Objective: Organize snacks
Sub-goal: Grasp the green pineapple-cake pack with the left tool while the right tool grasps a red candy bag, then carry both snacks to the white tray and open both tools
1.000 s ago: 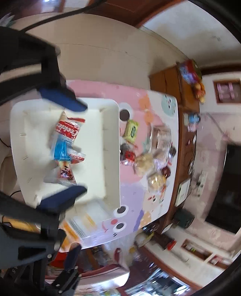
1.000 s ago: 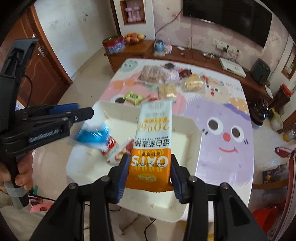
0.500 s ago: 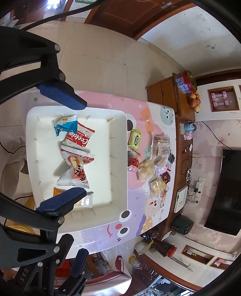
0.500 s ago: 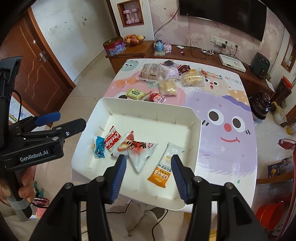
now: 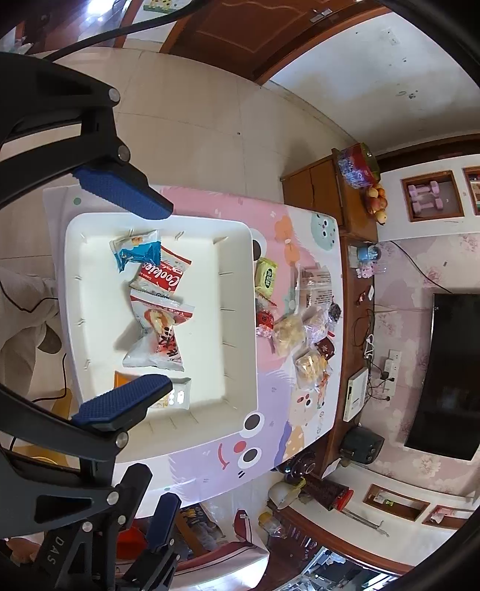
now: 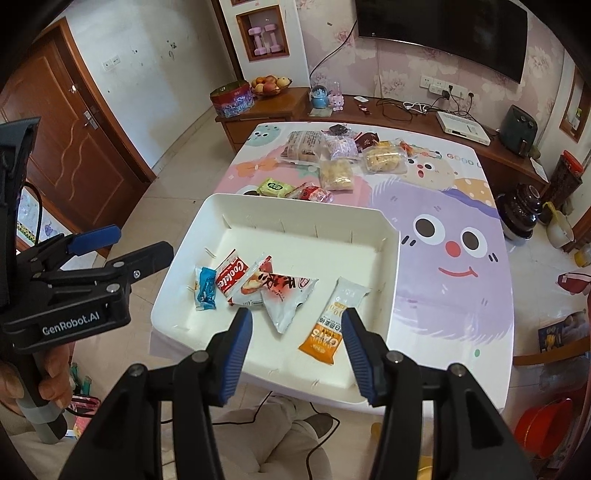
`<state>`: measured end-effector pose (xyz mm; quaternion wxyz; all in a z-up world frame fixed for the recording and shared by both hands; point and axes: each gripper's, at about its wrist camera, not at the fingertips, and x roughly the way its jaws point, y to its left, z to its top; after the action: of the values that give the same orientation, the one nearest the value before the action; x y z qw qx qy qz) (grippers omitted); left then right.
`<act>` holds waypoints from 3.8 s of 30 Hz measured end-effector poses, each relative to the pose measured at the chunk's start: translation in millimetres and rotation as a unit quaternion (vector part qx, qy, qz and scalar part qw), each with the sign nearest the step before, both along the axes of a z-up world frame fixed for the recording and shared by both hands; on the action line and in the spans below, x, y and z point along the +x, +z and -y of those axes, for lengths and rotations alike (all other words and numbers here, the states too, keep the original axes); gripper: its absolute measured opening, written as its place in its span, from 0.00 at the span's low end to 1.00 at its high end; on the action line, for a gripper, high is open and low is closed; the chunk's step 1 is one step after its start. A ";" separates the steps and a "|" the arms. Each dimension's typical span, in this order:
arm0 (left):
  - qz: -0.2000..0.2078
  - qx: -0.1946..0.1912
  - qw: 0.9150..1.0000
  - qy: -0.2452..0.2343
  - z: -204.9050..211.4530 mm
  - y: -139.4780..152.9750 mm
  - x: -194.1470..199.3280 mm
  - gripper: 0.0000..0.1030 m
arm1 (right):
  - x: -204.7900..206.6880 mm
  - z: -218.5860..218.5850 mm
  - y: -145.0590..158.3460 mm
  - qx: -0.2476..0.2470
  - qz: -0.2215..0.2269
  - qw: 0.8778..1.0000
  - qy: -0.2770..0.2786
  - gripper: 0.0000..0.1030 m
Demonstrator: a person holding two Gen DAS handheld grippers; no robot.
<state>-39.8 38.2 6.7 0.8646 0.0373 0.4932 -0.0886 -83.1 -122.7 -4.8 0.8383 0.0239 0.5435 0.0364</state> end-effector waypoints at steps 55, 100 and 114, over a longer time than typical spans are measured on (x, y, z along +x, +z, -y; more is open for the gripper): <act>-0.200 0.030 0.963 -0.180 3.9 -194.5 318.4 0.85 | 309.4 24.3 -227.1 0.072 -0.244 0.950 -0.182 0.46; -0.021 -0.009 0.996 -0.084 -4.1 -5.9 182.5 0.47 | 187.7 35.8 -28.6 0.076 -0.022 0.988 -0.131 0.45; -0.017 0.007 1.000 -0.016 -10.4 -10.7 75.2 0.48 | 78.0 12.4 14.8 0.013 0.019 0.996 -0.085 0.46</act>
<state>35.5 48.6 -4.0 0.8542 0.0498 0.5078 -0.0999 -5.2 -135.1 10.0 0.8482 0.0800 0.5228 -0.0274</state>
